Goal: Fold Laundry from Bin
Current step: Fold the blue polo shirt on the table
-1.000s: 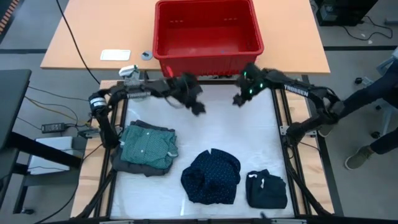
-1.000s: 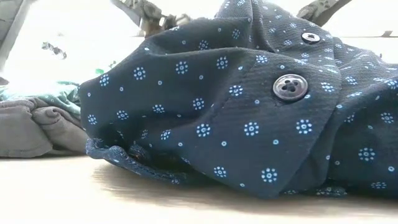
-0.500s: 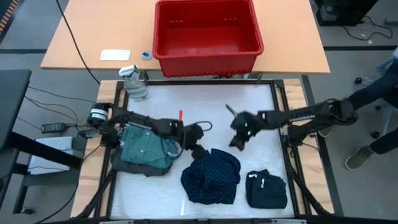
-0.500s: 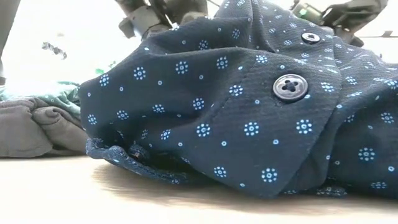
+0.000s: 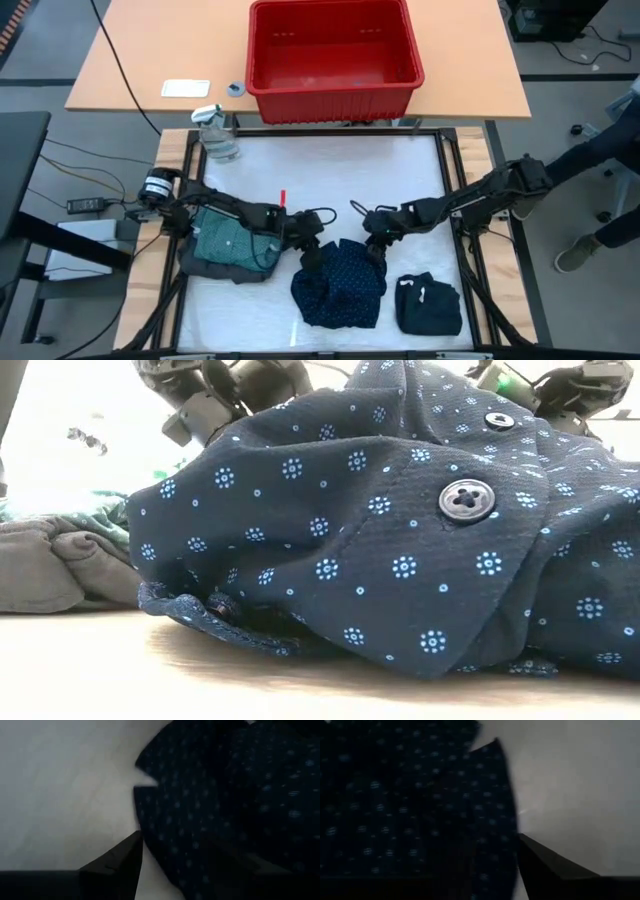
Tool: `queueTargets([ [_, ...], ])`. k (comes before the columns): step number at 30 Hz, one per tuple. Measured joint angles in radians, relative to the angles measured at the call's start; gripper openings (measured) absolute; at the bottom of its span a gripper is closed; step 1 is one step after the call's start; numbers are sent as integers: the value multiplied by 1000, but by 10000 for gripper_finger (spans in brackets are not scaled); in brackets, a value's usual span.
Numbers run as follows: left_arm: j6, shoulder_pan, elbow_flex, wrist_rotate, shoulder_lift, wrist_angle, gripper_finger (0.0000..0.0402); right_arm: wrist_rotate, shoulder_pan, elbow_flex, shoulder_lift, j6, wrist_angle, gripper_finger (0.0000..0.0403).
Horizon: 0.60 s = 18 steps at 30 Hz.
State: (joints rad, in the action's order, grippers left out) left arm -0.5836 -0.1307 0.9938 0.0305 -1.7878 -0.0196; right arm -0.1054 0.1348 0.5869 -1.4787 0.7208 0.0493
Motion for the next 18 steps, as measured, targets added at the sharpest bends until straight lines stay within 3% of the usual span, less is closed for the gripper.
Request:
queueTargets([
  [7,12,-7,-16,-2,-73,107,205,-17,51,4,-83,-39,-81,194],
  [12,11,-13,-13,-2,-139,184,202,33,87,7,-131,-46,-111,221],
  [15,24,-13,-11,-2,-161,193,179,39,93,8,-148,-47,-137,219],
  [18,58,-13,-11,-4,-163,194,131,42,92,7,-149,-46,-135,187],
])
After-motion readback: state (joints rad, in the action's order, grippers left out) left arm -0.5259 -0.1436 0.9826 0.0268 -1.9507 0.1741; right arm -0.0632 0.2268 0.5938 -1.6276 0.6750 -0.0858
